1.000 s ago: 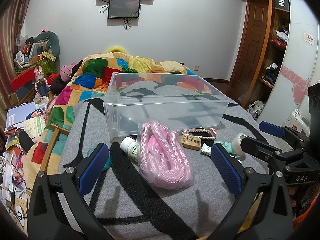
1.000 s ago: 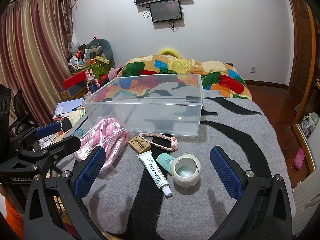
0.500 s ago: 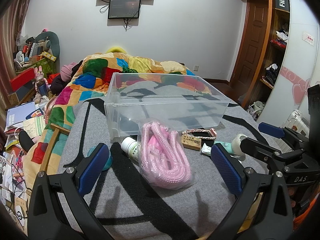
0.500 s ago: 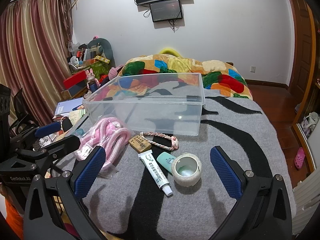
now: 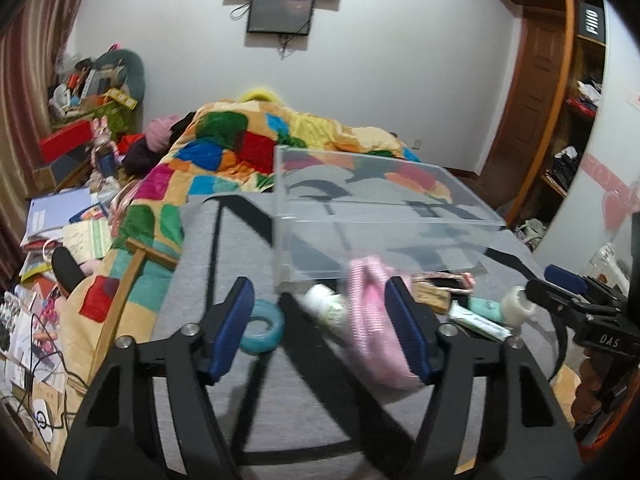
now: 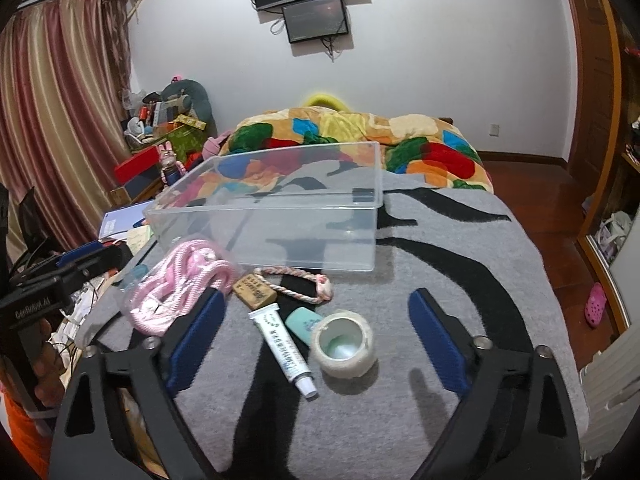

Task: Organize objects
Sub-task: 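Grasp the blue tape roll with the left tool while the right tool grasps the white tape roll, then carry blue tape into the clear box with left tool while right tool carries white tape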

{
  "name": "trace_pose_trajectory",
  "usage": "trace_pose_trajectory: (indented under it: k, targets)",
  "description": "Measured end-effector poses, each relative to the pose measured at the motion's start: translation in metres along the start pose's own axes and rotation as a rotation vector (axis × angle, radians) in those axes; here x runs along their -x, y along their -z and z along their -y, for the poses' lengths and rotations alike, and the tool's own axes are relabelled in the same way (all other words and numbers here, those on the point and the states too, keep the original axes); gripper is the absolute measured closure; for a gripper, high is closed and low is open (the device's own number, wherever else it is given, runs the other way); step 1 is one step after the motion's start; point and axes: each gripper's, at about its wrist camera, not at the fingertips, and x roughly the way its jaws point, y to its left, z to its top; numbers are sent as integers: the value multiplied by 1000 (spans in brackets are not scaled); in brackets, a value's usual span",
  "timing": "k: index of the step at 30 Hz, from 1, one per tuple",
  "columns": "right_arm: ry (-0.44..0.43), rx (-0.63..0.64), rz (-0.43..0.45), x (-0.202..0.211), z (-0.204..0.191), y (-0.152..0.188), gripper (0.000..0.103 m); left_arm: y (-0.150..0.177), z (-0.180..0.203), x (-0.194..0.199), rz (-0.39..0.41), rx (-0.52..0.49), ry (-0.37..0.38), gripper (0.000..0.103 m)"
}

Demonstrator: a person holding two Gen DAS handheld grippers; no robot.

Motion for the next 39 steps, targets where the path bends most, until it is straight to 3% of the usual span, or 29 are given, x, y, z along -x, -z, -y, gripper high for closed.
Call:
trace_pose_trajectory:
  k: [5, 13, 18, 27, 39]
  targets:
    - [-3, -20, -30, -8, 10, 0, 34, 9, -26, -19, -69, 35, -49, 48]
    - [6, 40, -85, -20, 3, 10, 49, 25, -36, -52, -166, 58, -46, 48]
    - [25, 32, -113, -28, 9, 14, 68, 25, -32, -54, -151, 31, -83, 64]
    - [11, 18, -66, -14, 13, 3, 68, 4, -24, -30, -76, 17, -62, 64]
    - [15, 38, 57, -7, 10, -64, 68, -58, -4, -24, 24, -26, -14, 64]
